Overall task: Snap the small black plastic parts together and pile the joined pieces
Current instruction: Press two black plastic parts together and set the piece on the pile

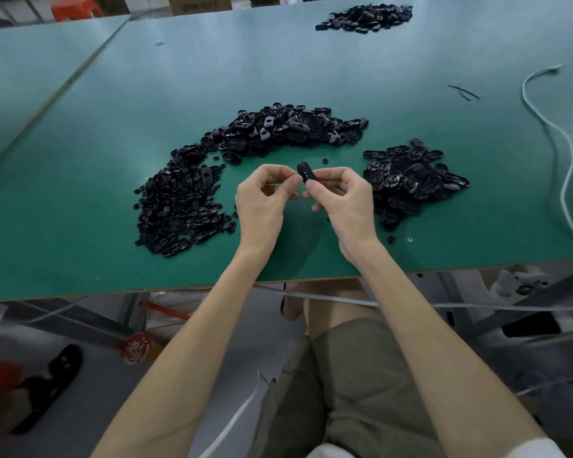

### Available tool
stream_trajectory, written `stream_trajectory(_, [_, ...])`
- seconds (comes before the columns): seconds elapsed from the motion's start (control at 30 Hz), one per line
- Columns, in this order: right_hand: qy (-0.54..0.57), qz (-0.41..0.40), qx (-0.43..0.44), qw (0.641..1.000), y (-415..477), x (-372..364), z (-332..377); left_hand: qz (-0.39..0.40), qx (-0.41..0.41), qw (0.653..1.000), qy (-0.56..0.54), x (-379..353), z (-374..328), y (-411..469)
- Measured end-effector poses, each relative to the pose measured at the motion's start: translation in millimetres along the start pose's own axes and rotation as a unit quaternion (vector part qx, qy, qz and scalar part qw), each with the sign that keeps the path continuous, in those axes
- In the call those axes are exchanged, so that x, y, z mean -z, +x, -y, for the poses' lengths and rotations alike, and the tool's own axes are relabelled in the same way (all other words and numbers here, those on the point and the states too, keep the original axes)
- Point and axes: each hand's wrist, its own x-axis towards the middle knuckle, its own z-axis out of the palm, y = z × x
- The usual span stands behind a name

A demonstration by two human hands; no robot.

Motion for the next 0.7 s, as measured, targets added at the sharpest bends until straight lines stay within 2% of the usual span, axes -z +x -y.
stream_trajectory(0.7, [0.005,0.043,-0.007,0.999,-1.7,2.0,-0.7,-0.025,-0.018,0.998,0.048,-2.1,-4.0,-2.5])
